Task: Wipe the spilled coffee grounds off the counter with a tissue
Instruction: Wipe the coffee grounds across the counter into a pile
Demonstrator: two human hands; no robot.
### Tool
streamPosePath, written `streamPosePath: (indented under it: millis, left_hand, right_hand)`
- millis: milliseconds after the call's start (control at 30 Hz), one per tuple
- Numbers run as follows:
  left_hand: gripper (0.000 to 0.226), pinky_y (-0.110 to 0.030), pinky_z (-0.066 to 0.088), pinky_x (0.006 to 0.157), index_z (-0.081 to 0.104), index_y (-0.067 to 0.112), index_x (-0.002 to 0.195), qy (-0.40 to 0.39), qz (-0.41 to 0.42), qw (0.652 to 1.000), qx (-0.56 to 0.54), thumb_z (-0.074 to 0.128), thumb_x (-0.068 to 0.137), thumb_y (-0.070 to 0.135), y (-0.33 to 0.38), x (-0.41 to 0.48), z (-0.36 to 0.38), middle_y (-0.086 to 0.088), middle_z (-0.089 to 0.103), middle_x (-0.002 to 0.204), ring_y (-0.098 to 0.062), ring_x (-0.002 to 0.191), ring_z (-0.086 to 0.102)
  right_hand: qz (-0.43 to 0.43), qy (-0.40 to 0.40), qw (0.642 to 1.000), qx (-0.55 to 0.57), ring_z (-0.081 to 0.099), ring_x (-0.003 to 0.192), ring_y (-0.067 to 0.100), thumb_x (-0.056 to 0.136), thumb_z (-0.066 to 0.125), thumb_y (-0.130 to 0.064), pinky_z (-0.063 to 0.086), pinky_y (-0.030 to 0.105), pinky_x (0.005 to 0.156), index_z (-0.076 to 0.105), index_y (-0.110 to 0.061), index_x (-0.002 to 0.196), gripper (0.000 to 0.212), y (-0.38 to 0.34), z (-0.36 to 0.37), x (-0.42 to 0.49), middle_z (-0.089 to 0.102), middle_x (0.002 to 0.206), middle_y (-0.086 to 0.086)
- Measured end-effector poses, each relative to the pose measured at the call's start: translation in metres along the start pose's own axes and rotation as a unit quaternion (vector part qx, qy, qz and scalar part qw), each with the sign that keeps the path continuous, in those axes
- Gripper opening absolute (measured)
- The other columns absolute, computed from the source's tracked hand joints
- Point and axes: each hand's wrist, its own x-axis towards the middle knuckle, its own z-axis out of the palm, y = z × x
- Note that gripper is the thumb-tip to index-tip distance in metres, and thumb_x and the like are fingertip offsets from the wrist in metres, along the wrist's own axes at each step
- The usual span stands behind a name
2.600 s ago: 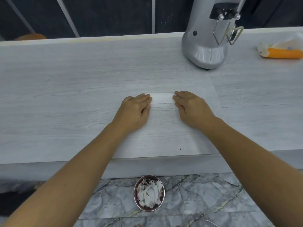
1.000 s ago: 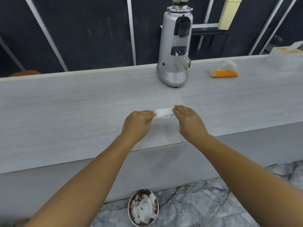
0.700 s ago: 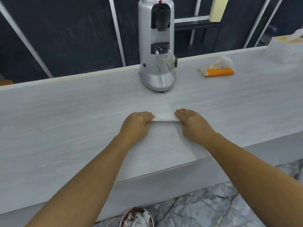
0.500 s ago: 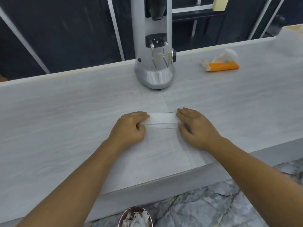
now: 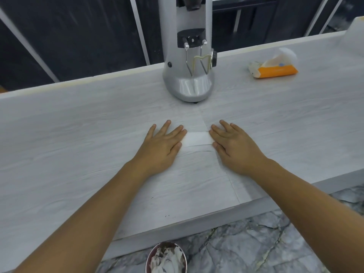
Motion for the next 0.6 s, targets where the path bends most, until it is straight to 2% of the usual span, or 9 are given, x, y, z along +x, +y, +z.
streamPosePath:
  millis: [267,600]
  left_hand:
    - [0.052,-0.052,-0.011,0.122,0.005,0.041,0.157,-0.039,0.001,0.999,0.003,0.011,0.106,0.045,-0.004,-0.019,-0.004,0.022,0.003,0.165,-0.012,0.153,-0.014]
    - [0.051,-0.052,-0.011,0.122,0.002,0.042,0.157,-0.062,0.038,0.997,-0.006,0.012,0.107,0.045,-0.029,-0.117,-0.010,0.022,0.001,0.165,-0.012,0.153,-0.015]
  right_hand:
    - [0.047,-0.008,0.999,-0.019,0.033,0.144,0.035,0.101,0.024,-0.036,0.026,0.048,0.118,0.048,-0.008,0.143,0.056,-0.034,-0.001,-0.023,0.047,0.150,0.009]
    - [0.116,0.012,0.993,-0.012,0.037,0.141,0.037,0.099,0.024,-0.034,0.031,0.052,0.115,0.051,-0.007,0.140,0.056,-0.148,0.012,-0.076,0.051,0.147,0.010]
